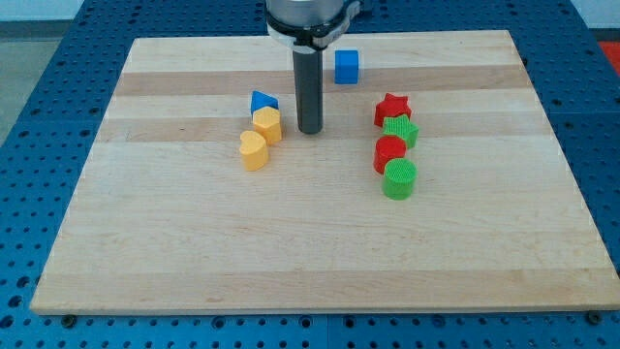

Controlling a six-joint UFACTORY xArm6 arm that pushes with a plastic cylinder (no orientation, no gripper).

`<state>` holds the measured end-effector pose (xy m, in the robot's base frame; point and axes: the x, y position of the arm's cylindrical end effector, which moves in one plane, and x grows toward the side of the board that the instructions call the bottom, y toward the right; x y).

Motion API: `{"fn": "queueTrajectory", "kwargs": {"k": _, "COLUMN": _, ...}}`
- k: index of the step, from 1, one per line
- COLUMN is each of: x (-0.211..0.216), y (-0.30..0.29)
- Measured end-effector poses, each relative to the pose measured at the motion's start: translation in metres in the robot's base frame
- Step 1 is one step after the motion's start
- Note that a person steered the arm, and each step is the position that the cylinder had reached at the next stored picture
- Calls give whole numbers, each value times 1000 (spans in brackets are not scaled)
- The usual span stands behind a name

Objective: Push the blue cube closer to blue triangle

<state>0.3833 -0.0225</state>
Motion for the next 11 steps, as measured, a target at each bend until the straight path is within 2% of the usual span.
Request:
{"fn": "queueTrajectory", "kwargs": {"k": 4, "x": 1, "y": -34}}
{"fn": "queueTrajectory", "kwargs": {"k": 5, "x": -24, "y": 3}}
{"fn": "queueTrajectory", "kwargs": {"k": 7, "x": -79, "y": 145}}
{"fn": "queueTrajectory", "kwargs": {"k": 8, "x": -113, "y": 133}}
{"fn": "queueTrajectory", "kwargs": {"k": 9, "x": -98, "y": 40}}
{"fn": "queueTrajectory", "kwargs": {"k": 10, "x": -97, "y": -9}}
{"fn": "queueTrajectory", "kwargs": {"k": 11, "x": -118, "y": 28}}
